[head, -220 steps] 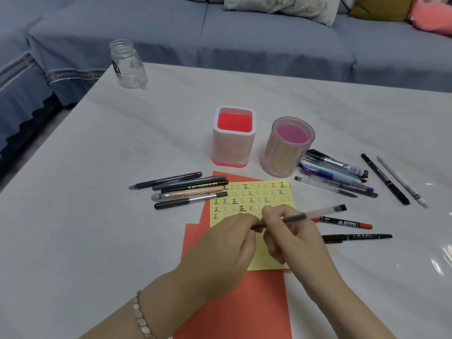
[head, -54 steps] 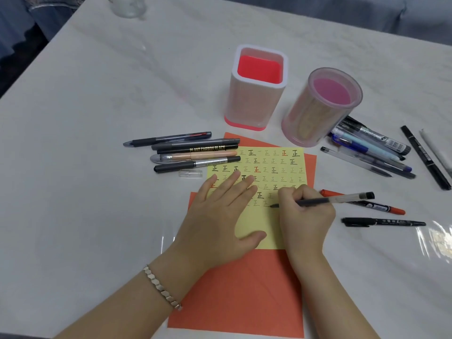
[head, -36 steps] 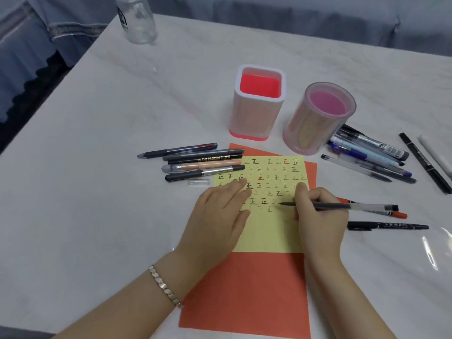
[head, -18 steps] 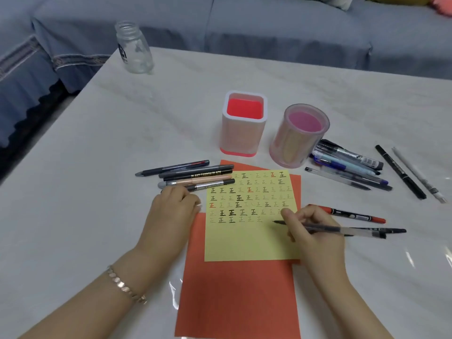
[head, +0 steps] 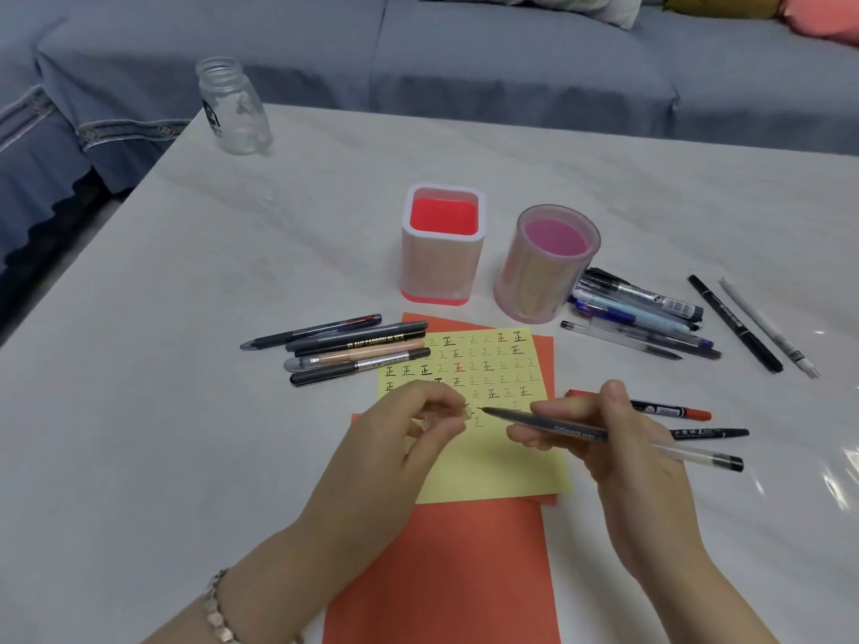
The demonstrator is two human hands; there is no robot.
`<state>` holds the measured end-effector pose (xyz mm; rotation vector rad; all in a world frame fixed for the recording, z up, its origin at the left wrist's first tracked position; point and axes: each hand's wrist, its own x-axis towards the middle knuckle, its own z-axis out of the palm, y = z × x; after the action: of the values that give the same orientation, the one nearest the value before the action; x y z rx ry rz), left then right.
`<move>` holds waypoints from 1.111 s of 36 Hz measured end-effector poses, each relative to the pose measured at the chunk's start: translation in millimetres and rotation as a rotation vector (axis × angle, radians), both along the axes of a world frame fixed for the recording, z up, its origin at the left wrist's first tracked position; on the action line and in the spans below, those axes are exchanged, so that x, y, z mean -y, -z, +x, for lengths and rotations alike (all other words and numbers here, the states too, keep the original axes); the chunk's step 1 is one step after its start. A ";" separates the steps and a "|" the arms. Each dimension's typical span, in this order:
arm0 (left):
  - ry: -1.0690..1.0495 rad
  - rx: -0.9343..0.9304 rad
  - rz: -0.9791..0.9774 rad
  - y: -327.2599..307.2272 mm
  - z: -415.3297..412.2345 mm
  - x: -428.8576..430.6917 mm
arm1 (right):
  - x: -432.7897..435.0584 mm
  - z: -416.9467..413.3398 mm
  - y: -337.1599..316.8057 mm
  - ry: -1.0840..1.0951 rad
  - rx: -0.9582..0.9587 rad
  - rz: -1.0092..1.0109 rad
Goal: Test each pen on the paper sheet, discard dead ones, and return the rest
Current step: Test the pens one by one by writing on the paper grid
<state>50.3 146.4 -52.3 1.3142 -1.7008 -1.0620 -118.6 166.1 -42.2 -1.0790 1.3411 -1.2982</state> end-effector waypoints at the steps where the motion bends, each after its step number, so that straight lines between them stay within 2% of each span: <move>1: 0.001 0.000 -0.002 -1.0 -0.7 -0.2 | -0.7 -0.2 -0.6 0.001 0.001 -0.003; 12: 0.048 0.024 -0.059 -5.1 -4.8 -3.0 | -4.1 -2.6 2.1 -0.012 -0.051 -0.001; 16: 0.129 0.044 -0.093 -1.9 -6.0 -3.1 | -2.6 -3.3 1.8 -0.020 -0.104 -0.003; 19: 0.212 0.025 -0.031 -2.9 -10.2 -3.4 | -1.3 -2.4 -2.2 -0.079 -0.027 0.004; 23: 0.267 0.053 0.028 -9.0 -16.0 -0.1 | 1.5 -6.3 -3.1 -0.017 0.089 0.018; 28: 0.292 0.067 0.056 -18.8 -27.8 -1.0 | 3.4 -13.3 -5.2 0.075 0.061 -0.027; 31: 0.313 0.011 0.178 -17.1 -33.5 3.0 | 4.8 -20.4 -6.8 0.069 0.040 -0.069; 33: 0.374 -0.069 0.363 -16.6 -36.1 8.1 | 6.3 -26.3 -6.2 0.044 0.015 -0.072; 35: 0.430 -0.232 0.604 -17.5 -39.3 12.1 | 8.1 -32.3 -6.9 -0.001 -0.003 -0.068; 37: 0.443 -0.317 0.699 -19.3 -43.2 14.7 | 10.8 -37.3 -9.5 -0.039 -0.027 -0.050; 38: 0.431 -0.271 0.648 -18.7 -46.2 16.4 | 12.5 -39.9 -8.5 -0.030 -0.024 -0.037; 40: 0.402 -0.029 0.404 -17.7 -52.1 19.5 | 15.1 -41.6 -2.4 0.028 0.010 0.016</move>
<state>-1.7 126.9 -34.6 1.2062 -1.8360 -1.7205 -160.3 150.9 -39.8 -1.0450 1.3615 -1.3091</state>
